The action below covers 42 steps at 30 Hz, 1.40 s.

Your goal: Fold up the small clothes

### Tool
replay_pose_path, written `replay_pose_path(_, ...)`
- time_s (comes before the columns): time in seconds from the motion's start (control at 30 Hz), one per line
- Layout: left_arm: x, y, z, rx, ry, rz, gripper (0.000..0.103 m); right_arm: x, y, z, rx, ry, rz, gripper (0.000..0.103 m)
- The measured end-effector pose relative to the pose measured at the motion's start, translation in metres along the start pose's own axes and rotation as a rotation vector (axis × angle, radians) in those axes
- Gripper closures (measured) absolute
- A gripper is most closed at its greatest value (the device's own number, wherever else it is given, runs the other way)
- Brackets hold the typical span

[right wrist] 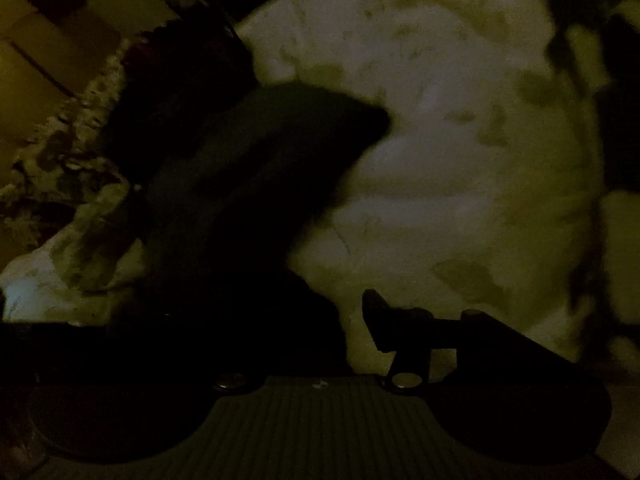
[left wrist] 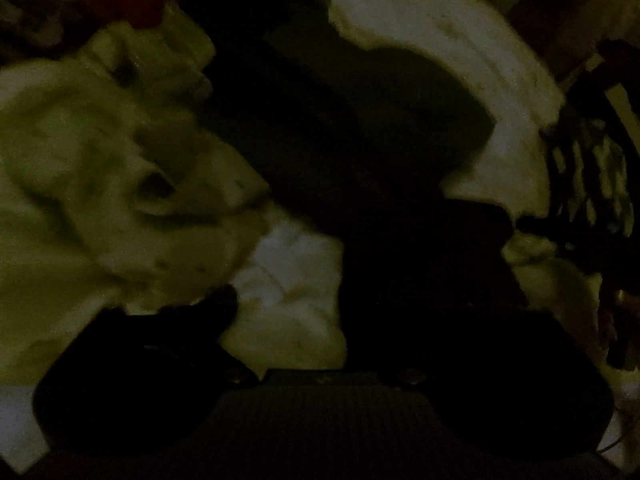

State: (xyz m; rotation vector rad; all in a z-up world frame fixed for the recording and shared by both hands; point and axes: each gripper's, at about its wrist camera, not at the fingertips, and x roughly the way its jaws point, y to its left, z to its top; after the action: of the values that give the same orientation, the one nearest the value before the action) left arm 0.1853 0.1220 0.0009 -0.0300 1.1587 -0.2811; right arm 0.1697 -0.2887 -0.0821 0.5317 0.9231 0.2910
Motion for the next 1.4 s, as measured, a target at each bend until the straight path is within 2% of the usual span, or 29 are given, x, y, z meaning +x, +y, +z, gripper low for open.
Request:
replay_pose_path(0.03, -0.012, -0.001, -0.003, -0.007, -0.024, -0.017, 0.006, -0.011, -0.002, -0.003, -0.009, -0.009, 0.022, 0.012)
replay_pose_path(0.1, -0.029, -0.008, -0.011, -0.002, -0.035, -0.113, 0.005, -0.026, -0.006, -0.010, -0.021, 0.010, 0.092, 0.002)
replay_pose_path(0.17, -0.031, -0.022, -0.023, 0.008, 0.012, -0.206, 0.004, -0.038, -0.008, -0.022, -0.037, 0.048, 0.149, 0.000)
replay_pose_path(0.2, -0.029, -0.027, -0.030, 0.010, 0.035, -0.219, 0.004, -0.037, -0.007, -0.028, -0.039, 0.071, 0.160, 0.000)
replay_pose_path(0.27, -0.023, -0.032, -0.045, -0.008, 0.060, -0.188, 0.004, -0.034, -0.008, -0.041, -0.034, 0.124, 0.195, 0.000)
replay_pose_path(0.37, -0.001, -0.029, -0.057, -0.019, 0.123, -0.130, 0.004, -0.024, -0.020, -0.053, 0.008, 0.147, 0.212, 0.000)
replay_pose_path(0.4, 0.007, -0.025, -0.058, -0.048, 0.135, -0.132, 0.004, -0.019, -0.025, -0.055, 0.032, 0.151, 0.218, 0.001)
replay_pose_path(0.5, 0.030, -0.023, -0.060, -0.080, 0.148, -0.209, 0.005, -0.014, -0.036, -0.057, 0.086, 0.158, 0.248, 0.004)
replay_pose_path(0.57, 0.048, -0.028, -0.057, -0.079, 0.158, -0.207, 0.009, -0.005, -0.039, -0.056, 0.107, 0.165, 0.261, 0.004)
replay_pose_path(0.63, 0.062, -0.032, -0.054, -0.075, 0.162, -0.192, 0.014, 0.003, -0.039, -0.053, 0.106, 0.170, 0.259, 0.011)
replay_pose_path(0.77, 0.078, -0.041, -0.046, -0.087, 0.163, -0.221, 0.021, 0.026, -0.032, -0.053, 0.117, 0.199, 0.297, 0.013)
replay_pose_path(0.8, 0.079, -0.044, -0.046, -0.077, 0.156, -0.210, 0.028, 0.032, -0.031, -0.053, 0.122, 0.202, 0.301, 0.016)
replay_pose_path(0.83, 0.080, -0.047, -0.046, -0.062, 0.145, -0.183, 0.039, 0.036, -0.031, -0.054, 0.121, 0.203, 0.305, 0.026)
replay_pose_path(0.87, 0.078, -0.049, -0.048, -0.049, 0.135, -0.151, 0.045, 0.039, -0.030, -0.055, 0.118, 0.201, 0.303, 0.038)
replay_pose_path(0.9, 0.076, -0.052, -0.049, -0.039, 0.127, -0.130, 0.054, 0.039, -0.031, -0.056, 0.115, 0.199, 0.300, 0.058)
replay_pose_path(0.93, 0.074, -0.055, -0.051, -0.029, 0.114, -0.115, 0.063, 0.038, -0.032, -0.057, 0.112, 0.194, 0.302, 0.062)
replay_pose_path(1.03, 0.063, -0.065, -0.055, -0.004, 0.086, -0.085, 0.075, 0.025, -0.030, -0.058, 0.077, 0.160, 0.310, 0.072)
replay_pose_path(1.17, 0.045, -0.095, -0.058, 0.077, 0.046, -0.064, 0.083, -0.007, -0.018, -0.055, 0.033, 0.095, 0.317, 0.075)
replay_pose_path(1.4, 0.021, -0.158, -0.047, 0.122, 0.000, -0.158, 0.084, -0.094, 0.008, -0.023, -0.168, -0.012, 0.251, 0.076)
